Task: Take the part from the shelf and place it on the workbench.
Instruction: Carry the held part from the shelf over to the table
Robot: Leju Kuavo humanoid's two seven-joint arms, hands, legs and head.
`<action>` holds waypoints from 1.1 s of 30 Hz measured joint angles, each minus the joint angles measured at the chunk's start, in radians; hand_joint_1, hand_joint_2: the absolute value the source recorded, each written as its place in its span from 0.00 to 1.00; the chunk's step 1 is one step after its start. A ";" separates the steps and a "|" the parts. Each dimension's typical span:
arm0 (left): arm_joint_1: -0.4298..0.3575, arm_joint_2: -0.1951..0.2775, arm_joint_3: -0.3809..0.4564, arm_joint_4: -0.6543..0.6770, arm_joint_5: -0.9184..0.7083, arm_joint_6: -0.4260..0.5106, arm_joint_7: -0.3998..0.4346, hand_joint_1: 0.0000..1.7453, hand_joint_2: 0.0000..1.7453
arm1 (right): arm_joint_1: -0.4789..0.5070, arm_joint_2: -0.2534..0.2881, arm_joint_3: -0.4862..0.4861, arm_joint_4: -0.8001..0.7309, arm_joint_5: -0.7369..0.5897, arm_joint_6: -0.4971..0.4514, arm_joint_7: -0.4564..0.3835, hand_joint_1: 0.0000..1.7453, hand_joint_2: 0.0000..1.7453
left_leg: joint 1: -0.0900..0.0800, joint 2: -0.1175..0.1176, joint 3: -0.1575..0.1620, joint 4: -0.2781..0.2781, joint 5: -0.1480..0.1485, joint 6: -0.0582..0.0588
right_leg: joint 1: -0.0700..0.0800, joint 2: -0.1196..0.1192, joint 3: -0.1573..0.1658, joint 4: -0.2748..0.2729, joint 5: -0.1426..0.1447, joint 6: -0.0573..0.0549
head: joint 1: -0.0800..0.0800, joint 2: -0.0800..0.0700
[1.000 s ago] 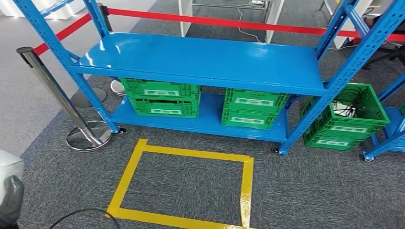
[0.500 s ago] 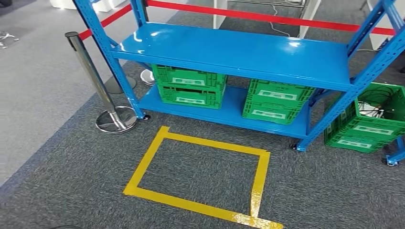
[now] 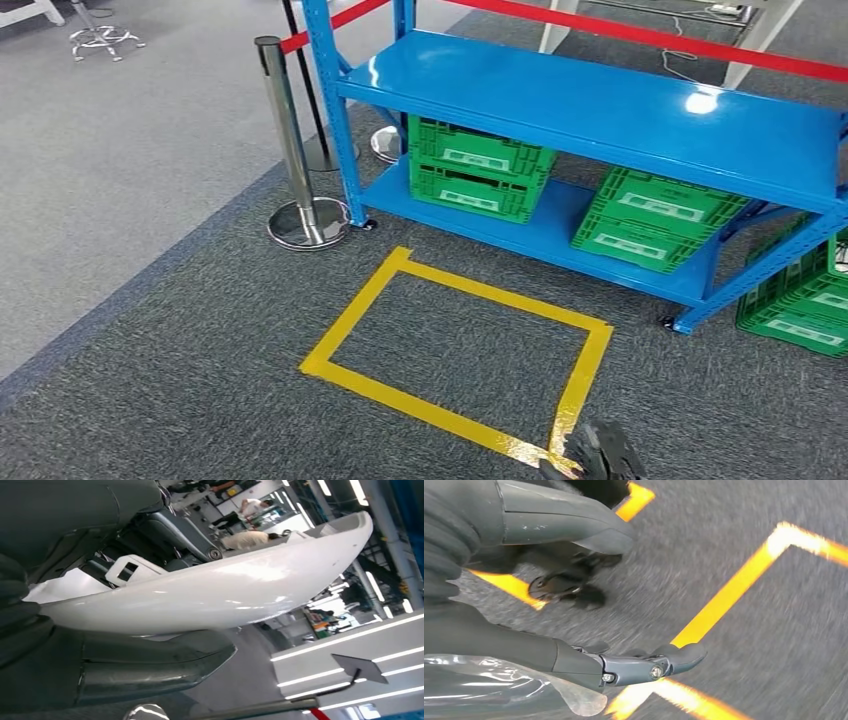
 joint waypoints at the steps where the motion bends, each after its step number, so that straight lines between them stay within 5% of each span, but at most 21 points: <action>1: 0.006 0.003 -0.006 -0.007 -0.010 0.006 0.008 1.00 1.00 | -0.037 -0.008 0.031 0.051 -0.015 0.000 -0.009 0.00 1.00 | 0.002 -0.011 -0.004 -0.004 0.005 0.008 | -0.002 0.024 -0.018 0.033 -0.023 0.004 | 0.002 0.000; 4: 0.016 0.007 -0.023 -0.021 -0.026 0.010 0.024 1.00 1.00 | -0.109 -0.018 0.097 0.179 -0.036 0.006 -0.032 0.00 1.00 | 0.001 -0.051 -0.017 -0.005 0.014 0.022 | -0.007 0.091 -0.118 0.239 -0.116 0.010 | 0.006 0.000; 6: 0.016 0.009 -0.029 -0.022 -0.030 0.010 0.030 1.00 1.00 | -0.139 -0.022 0.130 0.238 -0.041 0.009 -0.039 0.00 1.00 | -0.001 -0.081 -0.019 -0.003 0.016 0.023 | -0.008 0.098 -0.156 0.300 -0.112 0.010 | 0.006 0.000; 8: 0.015 0.010 -0.033 -0.022 -0.031 0.009 0.034 1.00 1.00 | -0.165 -0.026 0.151 0.277 -0.044 0.010 -0.044 0.00 1.00 | -0.001 -0.110 -0.018 0.002 0.013 0.020 | -0.010 0.113 -0.127 0.210 -0.033 0.007 | 0.006 0.000; 10: 0.016 0.012 -0.039 -0.023 -0.031 0.006 0.038 1.00 1.00 | -0.187 -0.030 0.168 0.309 -0.045 0.012 -0.052 0.00 1.00 | -0.003 -0.135 -0.023 0.015 0.008 0.012 | -0.016 0.160 -0.082 0.089 0.032 0.004 | 0.005 0.000; 12: 0.020 0.015 -0.044 -0.025 -0.031 0.000 0.043 1.00 1.00 | -0.203 -0.033 0.186 0.333 -0.046 0.017 -0.060 0.00 1.00 | -0.003 -0.157 -0.040 0.027 0.009 0.001 | -0.019 0.185 -0.061 0.042 0.034 0.001 | 0.005 0.000; 14: 0.028 0.016 -0.048 -0.027 -0.032 -0.005 0.047 1.00 1.00 | -0.215 -0.034 0.204 0.344 -0.050 0.022 -0.062 0.00 1.00 | 0.000 -0.171 -0.055 0.034 0.012 -0.011 | -0.020 0.166 -0.057 0.034 0.028 -0.006 | 0.005 0.000; 16: 0.032 0.018 -0.049 -0.027 -0.034 -0.011 0.051 1.00 1.00 | -0.225 -0.035 0.217 0.351 -0.063 0.027 -0.060 0.00 1.00 | -0.002 -0.132 -0.073 0.069 -0.011 -0.023 | -0.022 0.141 -0.057 0.030 0.032 -0.015 | 0.001 0.000; 18: 0.031 0.020 -0.051 -0.027 -0.038 -0.016 0.052 1.00 1.00 | -0.231 -0.036 0.224 0.360 -0.087 0.029 -0.056 0.00 1.00 | -0.003 -0.075 -0.124 0.182 -0.072 -0.032 | -0.021 0.111 -0.055 0.027 0.032 -0.021 | -0.003 0.000; 20: 0.031 0.021 -0.052 -0.027 -0.037 -0.018 0.051 1.00 1.00 | -0.229 -0.039 0.229 0.366 -0.121 0.029 -0.043 0.00 1.00 | 0.000 -0.060 -0.181 0.306 -0.118 -0.038 | -0.017 0.078 -0.055 0.028 0.030 -0.025 | -0.004 0.000; 21: 0.032 0.020 -0.052 -0.026 -0.033 -0.018 0.049 1.00 1.00 | -0.226 -0.043 0.231 0.365 -0.142 0.026 -0.032 0.00 1.00 | 0.001 -0.058 -0.190 0.327 -0.116 -0.038 | -0.016 0.062 -0.054 0.028 0.029 -0.025 | -0.004 0.000; 23: 0.030 0.019 -0.053 -0.025 -0.022 -0.018 0.042 1.00 1.00 | -0.216 -0.051 0.232 0.349 -0.184 0.015 -0.003 0.00 1.00 | 0.001 -0.046 -0.147 0.248 -0.060 -0.036 | -0.015 0.034 -0.050 0.028 0.026 -0.024 | -0.004 0.000; 25: 0.024 0.019 -0.055 -0.023 -0.012 -0.018 0.033 1.00 1.00 | -0.197 -0.064 0.234 0.311 -0.229 -0.006 0.027 0.00 1.00 | -0.005 -0.002 -0.075 0.107 -0.006 -0.026 | -0.012 0.011 -0.045 0.029 0.022 -0.020 | -0.004 0.000; 27: 0.015 0.019 -0.056 -0.020 -0.002 -0.017 0.026 1.00 1.00 | -0.173 -0.083 0.240 0.262 -0.275 -0.031 0.054 0.00 1.00 | -0.014 0.026 -0.046 0.041 0.005 -0.013 | -0.007 -0.010 -0.043 0.030 0.019 -0.012 | -0.004 0.000; 29: 0.006 0.018 -0.057 -0.014 0.012 -0.016 0.017 1.00 1.00 | -0.147 -0.101 0.249 0.211 -0.316 -0.057 0.075 0.00 1.00 | -0.017 0.007 -0.053 0.036 0.008 0.001 | -0.007 -0.027 -0.042 0.029 0.016 -0.004 | -0.003 0.000; 31: -0.008 0.017 -0.058 -0.006 0.023 -0.018 0.007 1.00 1.00 | -0.122 -0.121 0.258 0.160 -0.352 -0.080 0.091 0.00 1.00 | -0.014 -0.014 -0.056 0.030 0.016 0.016 | -0.010 0.011 -0.053 0.053 -0.007 0.006 | -0.002 0.000; 33: -0.032 0.016 -0.061 0.006 0.025 -0.021 0.007 1.00 1.00 | -0.093 -0.145 0.271 0.111 -0.387 -0.101 0.104 0.00 1.00 | -0.012 -0.034 -0.059 0.027 0.023 0.028 | -0.011 0.076 -0.100 0.157 -0.070 0.009 | 0.001 0.000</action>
